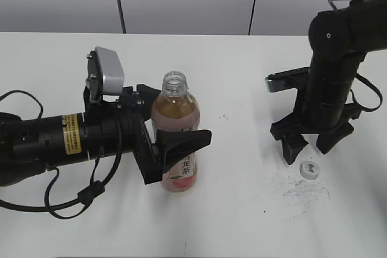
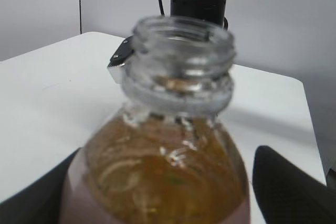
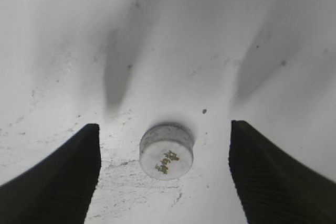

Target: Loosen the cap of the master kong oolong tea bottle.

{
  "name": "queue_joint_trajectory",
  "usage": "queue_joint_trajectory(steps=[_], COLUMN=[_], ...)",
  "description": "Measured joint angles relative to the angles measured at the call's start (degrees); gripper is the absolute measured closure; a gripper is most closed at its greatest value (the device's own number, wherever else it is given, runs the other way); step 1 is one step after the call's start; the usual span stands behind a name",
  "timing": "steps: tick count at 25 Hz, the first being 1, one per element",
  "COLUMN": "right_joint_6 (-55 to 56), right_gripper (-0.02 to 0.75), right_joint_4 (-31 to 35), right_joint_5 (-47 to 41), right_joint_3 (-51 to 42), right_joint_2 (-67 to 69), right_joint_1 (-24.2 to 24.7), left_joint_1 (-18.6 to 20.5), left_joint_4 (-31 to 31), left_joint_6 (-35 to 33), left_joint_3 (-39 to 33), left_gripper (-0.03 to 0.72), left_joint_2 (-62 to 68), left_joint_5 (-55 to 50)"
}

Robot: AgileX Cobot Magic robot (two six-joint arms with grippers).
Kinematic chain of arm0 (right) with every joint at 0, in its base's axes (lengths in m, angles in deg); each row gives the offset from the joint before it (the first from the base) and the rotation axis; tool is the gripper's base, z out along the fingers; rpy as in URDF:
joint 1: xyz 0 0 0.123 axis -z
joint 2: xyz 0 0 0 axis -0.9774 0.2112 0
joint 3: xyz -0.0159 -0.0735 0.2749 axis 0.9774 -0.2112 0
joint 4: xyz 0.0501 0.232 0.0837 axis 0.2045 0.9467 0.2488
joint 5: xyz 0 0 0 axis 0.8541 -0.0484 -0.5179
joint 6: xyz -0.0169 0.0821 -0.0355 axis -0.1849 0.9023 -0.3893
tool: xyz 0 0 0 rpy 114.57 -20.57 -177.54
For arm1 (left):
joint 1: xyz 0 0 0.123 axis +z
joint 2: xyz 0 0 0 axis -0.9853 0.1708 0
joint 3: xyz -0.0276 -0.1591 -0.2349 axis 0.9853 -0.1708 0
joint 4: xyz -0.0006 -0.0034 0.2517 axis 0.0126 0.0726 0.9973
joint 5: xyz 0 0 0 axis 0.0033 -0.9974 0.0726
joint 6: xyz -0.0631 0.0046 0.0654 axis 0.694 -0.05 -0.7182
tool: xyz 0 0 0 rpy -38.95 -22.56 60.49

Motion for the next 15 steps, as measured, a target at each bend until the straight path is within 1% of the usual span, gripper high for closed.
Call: queue_joint_trajectory(steps=[7, 12, 15], right_joint_6=[0.05, 0.11, 0.06], right_gripper=[0.172, 0.172, 0.172], right_joint_4=[0.00, 0.00, 0.00], right_joint_5=[0.00, 0.06, 0.06], right_joint_3=[0.00, 0.00, 0.00], right_joint_2=[-0.02, -0.02, -0.02], right_joint_1=[0.00, 0.00, 0.00], left_joint_1=[0.48, 2.85, 4.18], left_joint_4=[-0.65, -0.49, 0.72], left_joint_6=[-1.33, -1.51, -1.51], left_joint_3=[0.00, 0.00, 0.00], left_gripper=[0.134, 0.125, 0.110], left_joint_2=[0.00, 0.00, 0.00], left_joint_5=[0.00, 0.00, 0.05])
